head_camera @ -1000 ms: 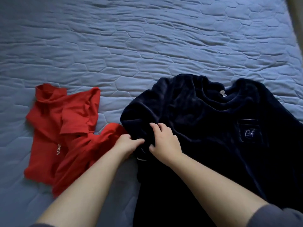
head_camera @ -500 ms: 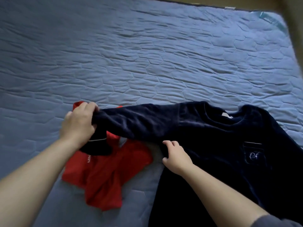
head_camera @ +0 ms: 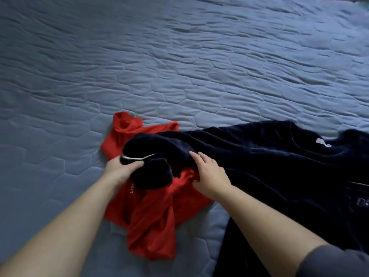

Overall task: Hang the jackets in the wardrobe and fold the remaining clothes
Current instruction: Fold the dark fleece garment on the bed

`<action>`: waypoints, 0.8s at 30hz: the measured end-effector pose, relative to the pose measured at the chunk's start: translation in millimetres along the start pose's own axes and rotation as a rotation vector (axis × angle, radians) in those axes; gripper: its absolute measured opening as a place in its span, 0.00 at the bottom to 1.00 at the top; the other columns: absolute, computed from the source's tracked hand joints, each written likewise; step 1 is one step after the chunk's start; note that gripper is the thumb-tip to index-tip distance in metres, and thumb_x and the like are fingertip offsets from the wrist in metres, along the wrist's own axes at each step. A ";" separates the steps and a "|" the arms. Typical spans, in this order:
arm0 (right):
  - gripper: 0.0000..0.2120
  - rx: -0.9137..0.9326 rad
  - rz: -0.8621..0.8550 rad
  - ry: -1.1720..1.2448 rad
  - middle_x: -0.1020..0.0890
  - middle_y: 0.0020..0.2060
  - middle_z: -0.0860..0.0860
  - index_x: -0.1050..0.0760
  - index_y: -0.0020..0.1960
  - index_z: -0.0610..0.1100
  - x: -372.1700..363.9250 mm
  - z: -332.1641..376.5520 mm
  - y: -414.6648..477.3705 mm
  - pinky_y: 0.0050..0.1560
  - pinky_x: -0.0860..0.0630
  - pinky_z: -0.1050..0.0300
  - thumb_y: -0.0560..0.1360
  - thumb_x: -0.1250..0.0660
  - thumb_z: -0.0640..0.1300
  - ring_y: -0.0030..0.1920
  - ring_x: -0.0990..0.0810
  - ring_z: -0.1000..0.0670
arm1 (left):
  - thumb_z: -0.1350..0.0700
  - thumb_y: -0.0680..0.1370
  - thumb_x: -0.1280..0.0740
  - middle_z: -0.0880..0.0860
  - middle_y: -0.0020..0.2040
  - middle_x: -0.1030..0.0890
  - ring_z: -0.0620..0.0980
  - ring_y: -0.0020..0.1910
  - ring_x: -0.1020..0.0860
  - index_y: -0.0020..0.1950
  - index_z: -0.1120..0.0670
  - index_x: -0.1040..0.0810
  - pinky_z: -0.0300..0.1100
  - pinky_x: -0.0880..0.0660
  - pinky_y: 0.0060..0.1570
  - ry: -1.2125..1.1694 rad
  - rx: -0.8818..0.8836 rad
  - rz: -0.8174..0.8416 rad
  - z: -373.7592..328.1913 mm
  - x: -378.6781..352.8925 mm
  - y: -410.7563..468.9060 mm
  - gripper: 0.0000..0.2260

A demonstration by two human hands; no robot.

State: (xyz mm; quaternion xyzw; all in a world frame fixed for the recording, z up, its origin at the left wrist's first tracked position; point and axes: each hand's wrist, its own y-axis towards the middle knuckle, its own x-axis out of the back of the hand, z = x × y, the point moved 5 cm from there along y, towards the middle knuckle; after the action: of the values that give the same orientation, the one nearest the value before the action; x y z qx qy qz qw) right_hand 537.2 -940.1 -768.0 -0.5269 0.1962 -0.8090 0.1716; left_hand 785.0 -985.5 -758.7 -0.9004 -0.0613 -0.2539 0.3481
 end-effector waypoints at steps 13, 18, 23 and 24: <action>0.27 0.024 0.183 0.006 0.32 0.69 0.47 0.38 0.73 0.52 3.4 53.9 -3.7 0.64 0.30 0.50 0.75 0.38 0.48 0.67 0.31 0.43 | 0.68 0.70 0.37 0.60 0.53 0.23 0.62 0.53 0.25 0.48 0.53 0.26 0.52 0.32 0.56 0.501 -0.152 -0.536 -17.8 137.3 -1.8 0.12; 0.29 0.026 -0.140 -0.095 0.41 0.75 0.50 0.39 0.73 0.54 0.1 48.5 6.7 0.68 0.37 0.49 0.73 0.39 0.48 0.74 0.41 0.47 | 0.57 0.74 0.32 0.62 0.62 0.25 0.62 0.61 0.27 0.60 0.58 0.27 0.53 0.32 0.60 0.320 0.003 -0.388 31.9 107.4 25.7 0.16; 0.33 -0.060 0.219 -0.026 0.51 0.78 0.52 0.51 0.78 0.56 -30.5 24.5 13.6 0.72 0.46 0.38 0.76 0.41 0.50 0.78 0.51 0.46 | 0.54 0.75 0.32 0.63 0.72 0.34 0.60 0.70 0.34 0.74 0.60 0.38 0.48 0.36 0.68 0.469 -0.013 -0.064 36.5 61.1 45.3 0.30; 0.33 -0.047 0.168 -0.014 0.50 0.78 0.51 0.50 0.78 0.56 -28.8 22.0 10.7 0.73 0.44 0.40 0.76 0.41 0.50 0.77 0.49 0.46 | 0.54 0.75 0.33 0.62 0.74 0.37 0.60 0.72 0.37 0.75 0.59 0.39 0.49 0.38 0.70 0.582 -0.062 -0.070 34.8 53.9 39.5 0.31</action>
State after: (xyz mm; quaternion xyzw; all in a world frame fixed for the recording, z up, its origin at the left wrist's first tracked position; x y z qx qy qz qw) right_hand 569.3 -938.4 -787.9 -0.5184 0.2574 -0.7831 0.2277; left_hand 857.3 -995.8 -777.2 -0.7974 0.0181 -0.5148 0.3142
